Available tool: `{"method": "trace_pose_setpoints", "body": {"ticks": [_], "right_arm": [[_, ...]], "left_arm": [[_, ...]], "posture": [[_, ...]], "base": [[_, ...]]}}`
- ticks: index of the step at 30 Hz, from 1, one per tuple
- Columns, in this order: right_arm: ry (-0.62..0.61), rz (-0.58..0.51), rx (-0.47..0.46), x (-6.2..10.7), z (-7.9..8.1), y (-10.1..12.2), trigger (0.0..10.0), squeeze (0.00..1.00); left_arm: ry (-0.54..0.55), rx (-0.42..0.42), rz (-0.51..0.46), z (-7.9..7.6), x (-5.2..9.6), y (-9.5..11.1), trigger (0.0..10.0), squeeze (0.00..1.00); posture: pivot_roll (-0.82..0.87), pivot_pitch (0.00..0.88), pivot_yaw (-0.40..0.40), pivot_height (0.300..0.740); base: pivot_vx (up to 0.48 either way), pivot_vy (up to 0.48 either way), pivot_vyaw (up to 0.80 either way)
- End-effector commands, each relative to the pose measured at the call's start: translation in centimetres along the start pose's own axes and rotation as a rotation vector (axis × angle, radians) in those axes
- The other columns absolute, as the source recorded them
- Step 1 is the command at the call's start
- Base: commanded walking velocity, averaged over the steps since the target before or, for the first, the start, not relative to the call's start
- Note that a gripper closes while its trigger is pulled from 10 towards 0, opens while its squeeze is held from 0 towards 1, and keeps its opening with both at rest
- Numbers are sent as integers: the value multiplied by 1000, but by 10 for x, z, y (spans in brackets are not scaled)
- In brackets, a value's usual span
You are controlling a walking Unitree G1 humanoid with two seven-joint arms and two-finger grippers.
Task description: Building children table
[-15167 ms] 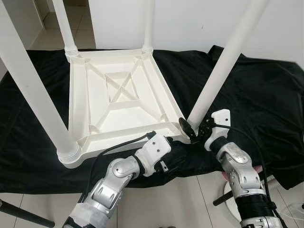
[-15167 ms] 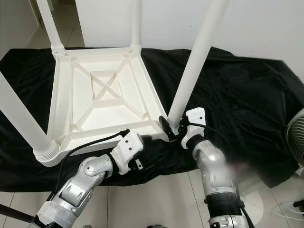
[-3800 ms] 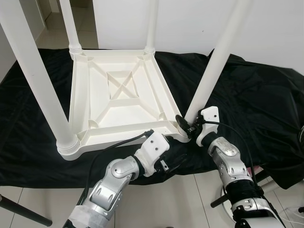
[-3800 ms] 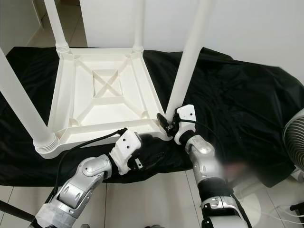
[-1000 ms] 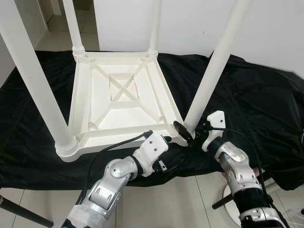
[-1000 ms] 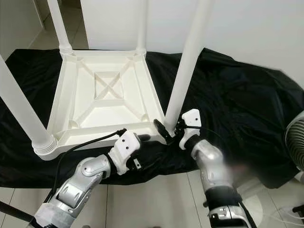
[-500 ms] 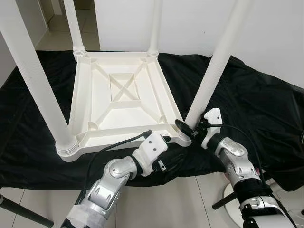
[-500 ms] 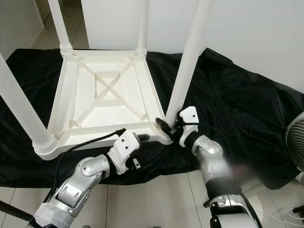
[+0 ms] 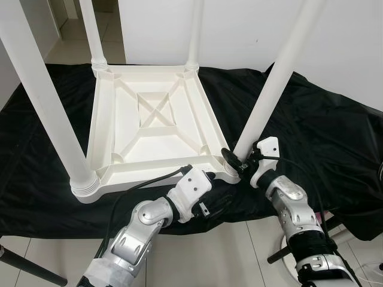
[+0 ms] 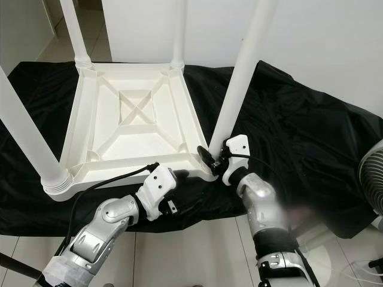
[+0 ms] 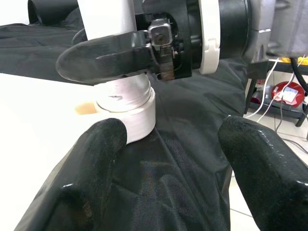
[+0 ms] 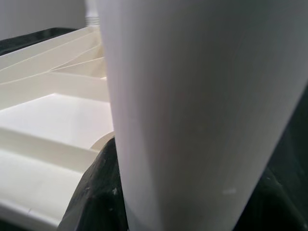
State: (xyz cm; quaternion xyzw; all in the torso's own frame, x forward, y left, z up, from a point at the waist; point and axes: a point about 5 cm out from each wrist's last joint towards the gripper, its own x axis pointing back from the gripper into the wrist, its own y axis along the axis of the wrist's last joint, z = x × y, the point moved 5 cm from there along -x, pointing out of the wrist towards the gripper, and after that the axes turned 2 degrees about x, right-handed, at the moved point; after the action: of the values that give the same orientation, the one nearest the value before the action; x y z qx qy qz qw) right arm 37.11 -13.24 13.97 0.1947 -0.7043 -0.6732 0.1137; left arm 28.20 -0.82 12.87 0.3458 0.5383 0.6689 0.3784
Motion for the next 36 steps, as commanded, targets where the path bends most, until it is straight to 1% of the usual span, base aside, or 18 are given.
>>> {"method": "trace_pose_setpoints", "body": {"ticks": [1,3,4,5,7,9,10,11,12,14,16,20,21,23,27,28,29,36], "right_arm": [[-69,39,-38,3,-3,-9,10000,0],[-143,48,-60,3,-2,-11,10000,0],[-192,54,-52,4,-3,-12,10000,0],[-192,54,-52,4,-3,-12,10000,0],[-278,63,-44,6,-6,-14,10000,0],[-368,71,-57,11,-9,-17,10000,0],[-426,82,-90,13,-9,-20,10000,0],[-426,82,-90,13,-9,-20,10000,0],[-463,90,-113,14,-10,-22,10000,0],[-555,87,-120,17,-12,-21,10000,0],[-599,85,-119,19,-13,-20,10000,0],[-637,88,-116,20,-13,-19,10000,0],[-637,88,-116,20,-13,-19,10000,0],[-644,77,-75,16,-10,-14,10000,0],[-643,73,-65,15,-9,-12,10000,0],[-627,53,-63,13,-8,-9,10000,404],[-615,34,-65,13,-8,-5,10000,1000],[-573,-11,-68,12,-3,4,10000,1000]], "left_arm": [[3,-1,15,-2,0,-2,10000,0],[1,1,14,-2,-1,-2,10000,0],[-1,1,13,-2,-2,-2,10000,0],[-1,1,13,-2,-2,-2,10000,0],[-4,2,12,-3,-2,-2,10000,0],[-5,3,12,-4,-3,-2,10000,0],[-6,3,12,-4,-3,-2,10000,0],[-6,3,12,-4,-3,-2,10000,0],[-6,4,12,-4,-3,-2,10000,0],[-4,4,12,-4,-3,-3,10000,0],[-3,4,12,-4,-2,-3,10000,0],[-1,6,11,-3,-3,-3,10000,0],[-1,6,11,-3,-3,-3,10000,0],[-7,15,3,-6,-4,-1,10000,0],[-8,17,0,-7,-4,0,10000,0],[-7,18,0,-7,-5,0,10000,0],[-3,19,-1,-6,-5,0,10000,0],[1,22,-3,-7,-4,0,10000,0]], "posture": [[-47,75,-50,740],[-47,75,-50,740],[-55,76,-50,740],[-55,76,-50,740],[-58,77,-49,740],[-60,76,-49,740],[-60,76,-49,740],[-60,76,-49,740],[-60,76,-49,740],[-56,76,-57,740],[-56,76,-57,740],[-56,76,-57,740],[-56,76,-57,740],[-55,79,-62,740],[-54,79,-64,740],[-53,79,-66,740],[-50,79,-68,740],[-49,79,-70,740]], "base": [[0,0,0],[0,0,0],[0,0,0],[0,0,0],[0,0,0],[0,0,0],[0,0,0],[0,0,0],[0,0,0],[0,0,0],[0,0,0],[0,0,0],[0,0,0],[0,0,0],[0,0,0],[0,0,0],[0,0,0],[0,0,0]]}}
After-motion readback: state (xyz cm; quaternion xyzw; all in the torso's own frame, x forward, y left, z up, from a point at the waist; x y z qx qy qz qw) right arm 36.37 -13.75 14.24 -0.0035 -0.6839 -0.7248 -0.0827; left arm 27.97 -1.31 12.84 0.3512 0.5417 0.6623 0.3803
